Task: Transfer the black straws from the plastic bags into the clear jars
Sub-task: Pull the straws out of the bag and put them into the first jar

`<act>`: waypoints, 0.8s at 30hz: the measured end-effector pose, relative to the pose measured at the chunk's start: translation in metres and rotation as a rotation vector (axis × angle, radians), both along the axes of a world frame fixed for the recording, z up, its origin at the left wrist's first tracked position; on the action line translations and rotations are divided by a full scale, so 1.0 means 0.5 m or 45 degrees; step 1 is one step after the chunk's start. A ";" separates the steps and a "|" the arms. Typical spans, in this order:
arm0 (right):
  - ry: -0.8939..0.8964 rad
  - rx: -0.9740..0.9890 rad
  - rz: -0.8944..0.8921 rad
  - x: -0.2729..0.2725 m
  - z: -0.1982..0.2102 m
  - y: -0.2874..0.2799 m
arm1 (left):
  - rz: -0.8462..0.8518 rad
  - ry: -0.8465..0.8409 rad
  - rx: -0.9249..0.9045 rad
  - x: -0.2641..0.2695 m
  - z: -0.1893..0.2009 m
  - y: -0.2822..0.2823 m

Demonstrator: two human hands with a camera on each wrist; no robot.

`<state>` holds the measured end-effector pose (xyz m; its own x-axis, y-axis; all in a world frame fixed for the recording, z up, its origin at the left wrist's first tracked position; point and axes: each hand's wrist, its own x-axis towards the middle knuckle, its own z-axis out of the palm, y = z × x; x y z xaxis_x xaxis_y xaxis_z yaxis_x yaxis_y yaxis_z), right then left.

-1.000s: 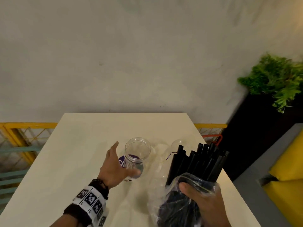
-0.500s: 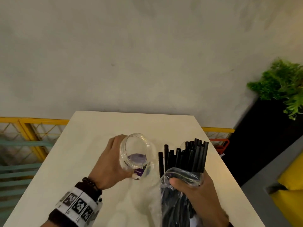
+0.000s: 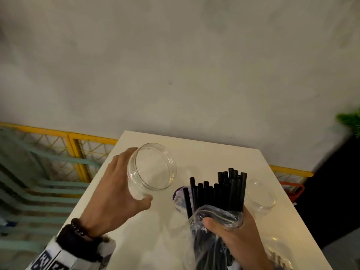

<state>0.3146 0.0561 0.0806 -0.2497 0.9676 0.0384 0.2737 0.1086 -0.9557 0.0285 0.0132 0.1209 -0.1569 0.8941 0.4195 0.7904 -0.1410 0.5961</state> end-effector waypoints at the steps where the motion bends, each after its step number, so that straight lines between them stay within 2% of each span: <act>1: 0.006 0.024 -0.027 0.005 -0.003 -0.001 | -0.003 0.054 -0.028 -0.004 0.000 -0.004; 4: -0.007 0.086 0.017 -0.002 0.021 -0.015 | -0.053 0.243 -0.153 0.009 -0.012 -0.010; 9: -0.203 0.151 0.243 -0.017 0.058 -0.010 | -0.120 0.487 -0.252 0.051 -0.049 -0.006; 16: -0.687 0.143 0.480 -0.004 0.090 0.001 | -0.145 0.608 -0.275 0.066 -0.046 -0.012; 19: -0.730 0.095 0.516 0.003 0.098 0.004 | -0.135 0.588 -0.286 0.068 -0.049 -0.017; 24: -0.908 0.055 0.571 0.001 0.105 -0.001 | -0.134 0.674 -0.292 0.079 -0.054 -0.024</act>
<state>0.3153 0.0557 0.1331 -0.5881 0.7724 -0.2397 0.7325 0.3831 -0.5627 0.0682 0.0010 0.0939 0.1154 0.9707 0.2107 0.9776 -0.1486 0.1488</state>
